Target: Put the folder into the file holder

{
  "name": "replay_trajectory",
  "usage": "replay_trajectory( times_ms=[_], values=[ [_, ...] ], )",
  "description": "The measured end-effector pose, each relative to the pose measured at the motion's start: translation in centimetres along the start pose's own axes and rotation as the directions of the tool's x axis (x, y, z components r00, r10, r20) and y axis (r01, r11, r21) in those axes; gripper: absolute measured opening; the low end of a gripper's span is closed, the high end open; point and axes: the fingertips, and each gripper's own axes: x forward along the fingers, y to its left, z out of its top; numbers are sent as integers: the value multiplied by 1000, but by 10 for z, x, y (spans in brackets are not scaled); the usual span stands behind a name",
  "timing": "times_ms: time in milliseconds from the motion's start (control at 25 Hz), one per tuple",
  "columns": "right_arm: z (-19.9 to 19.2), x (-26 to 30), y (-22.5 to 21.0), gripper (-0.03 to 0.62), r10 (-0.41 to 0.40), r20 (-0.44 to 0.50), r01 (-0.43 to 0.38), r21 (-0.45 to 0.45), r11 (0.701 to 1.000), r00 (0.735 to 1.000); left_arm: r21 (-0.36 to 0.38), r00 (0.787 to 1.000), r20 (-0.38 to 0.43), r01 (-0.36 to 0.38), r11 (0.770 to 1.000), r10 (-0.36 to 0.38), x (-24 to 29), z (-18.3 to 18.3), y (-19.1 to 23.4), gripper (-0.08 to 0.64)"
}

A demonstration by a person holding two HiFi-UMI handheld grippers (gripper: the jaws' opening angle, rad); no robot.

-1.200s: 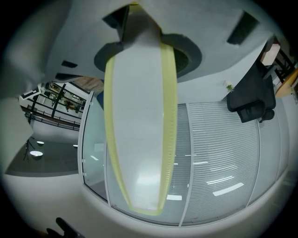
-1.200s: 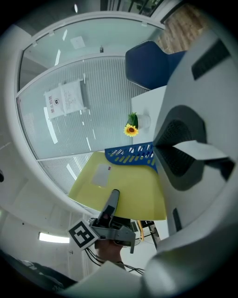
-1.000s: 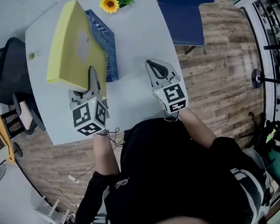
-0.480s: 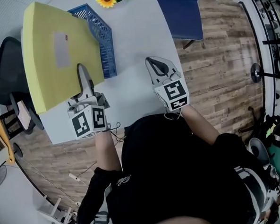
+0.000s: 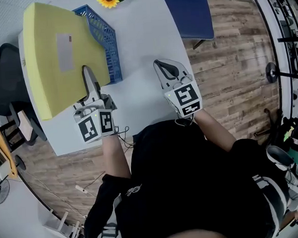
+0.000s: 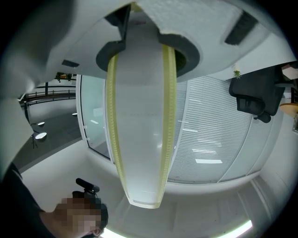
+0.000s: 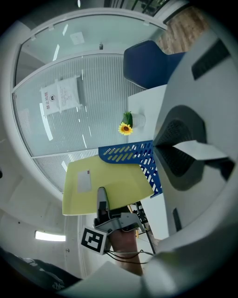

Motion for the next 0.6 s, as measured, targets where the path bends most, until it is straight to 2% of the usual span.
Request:
replay_trajectory(
  times_ms=[600],
  values=[
    [-5,1,-3,5,-2,-4,2,-3,1000,1000,9,999,-44,18,1000,-18,8,-27,0,144]
  ],
)
